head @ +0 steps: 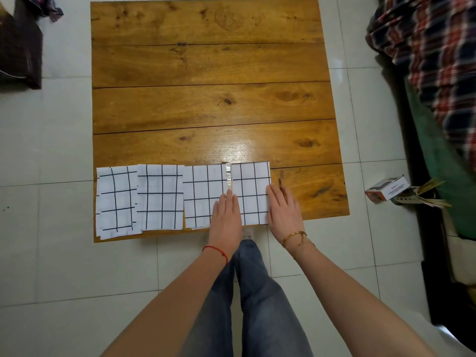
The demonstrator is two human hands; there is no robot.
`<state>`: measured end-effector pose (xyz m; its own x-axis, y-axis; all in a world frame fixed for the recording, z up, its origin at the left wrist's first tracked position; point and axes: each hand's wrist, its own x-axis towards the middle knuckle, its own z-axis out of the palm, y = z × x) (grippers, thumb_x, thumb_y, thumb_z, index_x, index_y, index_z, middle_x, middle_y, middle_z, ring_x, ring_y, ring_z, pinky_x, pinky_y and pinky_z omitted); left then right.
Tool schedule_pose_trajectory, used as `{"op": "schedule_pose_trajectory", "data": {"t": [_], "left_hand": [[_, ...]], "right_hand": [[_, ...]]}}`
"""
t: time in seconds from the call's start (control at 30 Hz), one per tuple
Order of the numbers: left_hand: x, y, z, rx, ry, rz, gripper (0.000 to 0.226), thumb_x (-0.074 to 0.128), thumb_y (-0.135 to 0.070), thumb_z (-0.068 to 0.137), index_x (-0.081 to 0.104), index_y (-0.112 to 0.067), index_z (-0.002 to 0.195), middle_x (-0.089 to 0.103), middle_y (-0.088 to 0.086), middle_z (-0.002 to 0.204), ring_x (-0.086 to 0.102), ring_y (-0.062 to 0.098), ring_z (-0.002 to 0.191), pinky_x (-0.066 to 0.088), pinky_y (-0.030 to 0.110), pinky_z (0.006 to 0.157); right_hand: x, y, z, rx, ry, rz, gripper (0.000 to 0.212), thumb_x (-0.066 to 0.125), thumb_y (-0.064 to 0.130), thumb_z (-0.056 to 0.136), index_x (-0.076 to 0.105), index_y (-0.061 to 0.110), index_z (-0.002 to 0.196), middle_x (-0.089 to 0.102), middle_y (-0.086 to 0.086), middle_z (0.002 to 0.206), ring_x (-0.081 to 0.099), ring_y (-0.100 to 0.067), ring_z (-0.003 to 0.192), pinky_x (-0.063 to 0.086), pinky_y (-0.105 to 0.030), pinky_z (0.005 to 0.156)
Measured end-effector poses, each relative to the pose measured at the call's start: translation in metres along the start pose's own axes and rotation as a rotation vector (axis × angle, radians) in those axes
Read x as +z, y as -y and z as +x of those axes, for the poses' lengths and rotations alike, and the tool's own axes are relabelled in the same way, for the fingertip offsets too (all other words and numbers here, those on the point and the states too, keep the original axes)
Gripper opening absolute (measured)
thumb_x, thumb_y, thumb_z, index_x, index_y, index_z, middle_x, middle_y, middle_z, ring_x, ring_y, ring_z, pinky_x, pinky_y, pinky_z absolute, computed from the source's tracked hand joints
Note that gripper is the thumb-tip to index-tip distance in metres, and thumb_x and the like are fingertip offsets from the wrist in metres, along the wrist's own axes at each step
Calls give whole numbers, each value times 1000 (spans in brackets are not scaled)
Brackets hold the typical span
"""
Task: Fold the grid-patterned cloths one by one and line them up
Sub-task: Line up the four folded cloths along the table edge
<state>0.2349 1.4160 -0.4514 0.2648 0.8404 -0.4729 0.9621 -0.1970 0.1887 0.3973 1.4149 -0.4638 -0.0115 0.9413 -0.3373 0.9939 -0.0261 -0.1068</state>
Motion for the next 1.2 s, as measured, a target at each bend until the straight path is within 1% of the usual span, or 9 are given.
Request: {"op": "schedule_pose_trajectory", "data": {"t": [0.2,0.37,0.47,0.53,0.63,0.77,0.9,1.0,1.2], "left_hand": [[2,2,-2,5,64,-1,75,45,-5,96,-3,-4,153,-4,16,161,-1,30,149,6,43,122],[3,4,-4,11,30,-35,79,48,-1,94,-6,-5,153,-10,14,161,-5,28,150,0,38,121],[4,5,-5,11,-13,-92,84,51,4,91,-5,-6,153,-12,13,161,-4,26,150,3,36,122],[2,9,-6,17,-33,-98,84,51,5,90,-3,-7,153,-11,12,161,-2,26,150,7,37,122],[-5,24,-10,-50,-70,-75,82,49,3,92,-3,-10,154,-8,11,162,-3,25,150,4,39,123],[-11,61,-19,-167,-101,-4,72,43,-9,97,-1,-8,154,-4,13,162,-2,27,150,5,42,122],[-11,94,-28,-248,-81,-26,72,45,-10,95,3,-7,154,6,14,162,6,29,149,8,43,122],[-7,105,-32,-236,-62,-87,71,44,-8,96,4,-9,154,8,13,161,9,29,149,9,39,122],[0,106,-30,-180,-65,-106,70,40,-6,97,0,-10,154,2,10,163,6,26,149,8,36,122]], "right_hand": [[7,3,-6,23,72,-19,62,55,21,89,34,9,145,35,-10,151,35,-33,136,38,-46,105],[6,6,-4,33,78,-23,62,54,22,89,33,9,146,37,-9,150,36,-33,135,40,-46,104],[5,8,-3,43,60,-30,62,55,22,89,34,9,145,38,-9,149,36,-32,135,39,-46,105],[3,12,-2,58,21,-13,60,55,22,89,36,8,144,39,-11,148,36,-33,135,39,-47,106],[-3,28,2,32,-23,17,56,54,21,89,39,7,142,42,-12,146,38,-34,134,38,-49,107],[-1,61,8,-105,35,45,56,51,20,92,36,7,144,41,-12,148,37,-33,136,37,-48,109],[5,91,9,-116,92,140,58,50,18,93,31,5,147,38,-13,149,37,-32,137,35,-45,111],[10,100,9,-92,106,181,59,49,14,92,29,2,147,37,-15,149,37,-31,136,34,-44,112],[12,103,13,-116,140,171,60,38,19,97,16,3,150,20,-13,157,22,-28,144,21,-40,119]]}}
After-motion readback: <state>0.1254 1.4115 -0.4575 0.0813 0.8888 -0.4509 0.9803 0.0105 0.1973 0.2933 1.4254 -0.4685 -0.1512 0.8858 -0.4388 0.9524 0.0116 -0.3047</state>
